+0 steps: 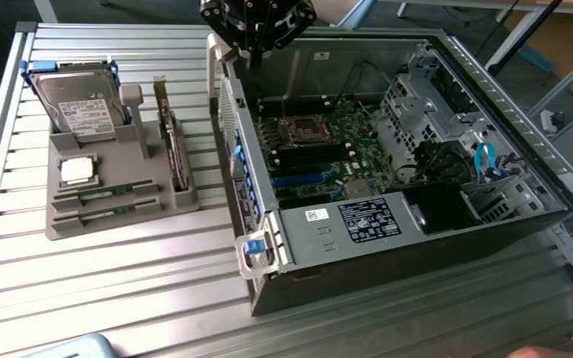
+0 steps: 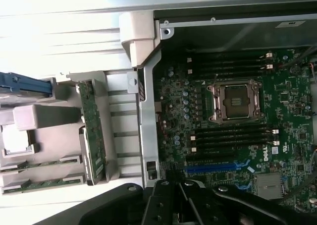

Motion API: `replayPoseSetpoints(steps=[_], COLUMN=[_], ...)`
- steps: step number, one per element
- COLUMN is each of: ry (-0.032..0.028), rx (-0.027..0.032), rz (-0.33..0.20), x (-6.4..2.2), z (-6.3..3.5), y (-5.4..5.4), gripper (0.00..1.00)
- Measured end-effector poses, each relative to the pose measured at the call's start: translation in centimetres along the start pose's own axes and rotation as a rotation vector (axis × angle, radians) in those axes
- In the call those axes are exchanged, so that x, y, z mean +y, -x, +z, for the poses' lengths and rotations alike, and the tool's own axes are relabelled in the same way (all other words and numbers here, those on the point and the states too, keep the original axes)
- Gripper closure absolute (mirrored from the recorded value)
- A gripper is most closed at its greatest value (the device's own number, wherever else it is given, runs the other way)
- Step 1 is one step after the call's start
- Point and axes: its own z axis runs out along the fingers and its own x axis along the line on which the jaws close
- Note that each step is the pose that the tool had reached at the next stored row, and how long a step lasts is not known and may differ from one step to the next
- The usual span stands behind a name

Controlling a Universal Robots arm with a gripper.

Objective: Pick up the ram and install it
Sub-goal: 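Reach for the ram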

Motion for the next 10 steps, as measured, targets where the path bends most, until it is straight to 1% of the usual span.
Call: replayPoseSetpoints(steps=[10], ry=[0.0001], rx=[0.0], rz=[0.0], x=[-0.15], z=[-0.05], y=[-2.0], gripper=[0.89])
